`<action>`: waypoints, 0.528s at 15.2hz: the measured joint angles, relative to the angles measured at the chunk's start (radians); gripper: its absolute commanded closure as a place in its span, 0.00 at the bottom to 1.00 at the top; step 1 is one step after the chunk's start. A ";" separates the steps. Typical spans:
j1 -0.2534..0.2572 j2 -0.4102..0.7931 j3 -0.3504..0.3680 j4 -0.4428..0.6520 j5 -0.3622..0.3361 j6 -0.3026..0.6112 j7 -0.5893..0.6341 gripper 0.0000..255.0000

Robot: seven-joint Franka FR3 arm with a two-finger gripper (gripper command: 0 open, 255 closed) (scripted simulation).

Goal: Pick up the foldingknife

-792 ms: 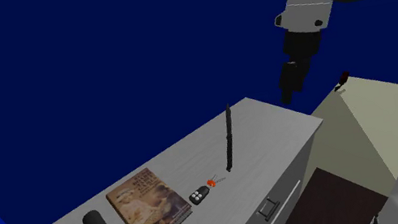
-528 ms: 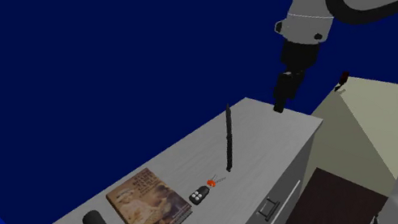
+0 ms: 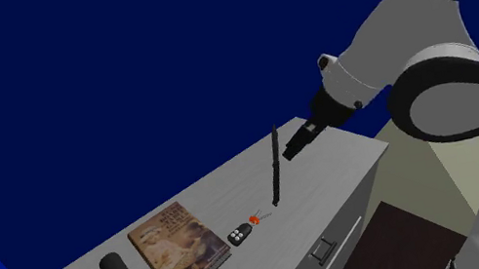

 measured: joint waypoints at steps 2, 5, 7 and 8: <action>-0.005 0.035 0.062 -0.051 0.015 0.195 0.035 0.00; -0.001 0.046 0.106 -0.088 0.026 0.308 0.066 0.00; -0.001 0.063 0.118 -0.107 0.031 0.350 0.072 0.00; 0.000 0.071 0.123 -0.116 0.033 0.369 0.074 0.00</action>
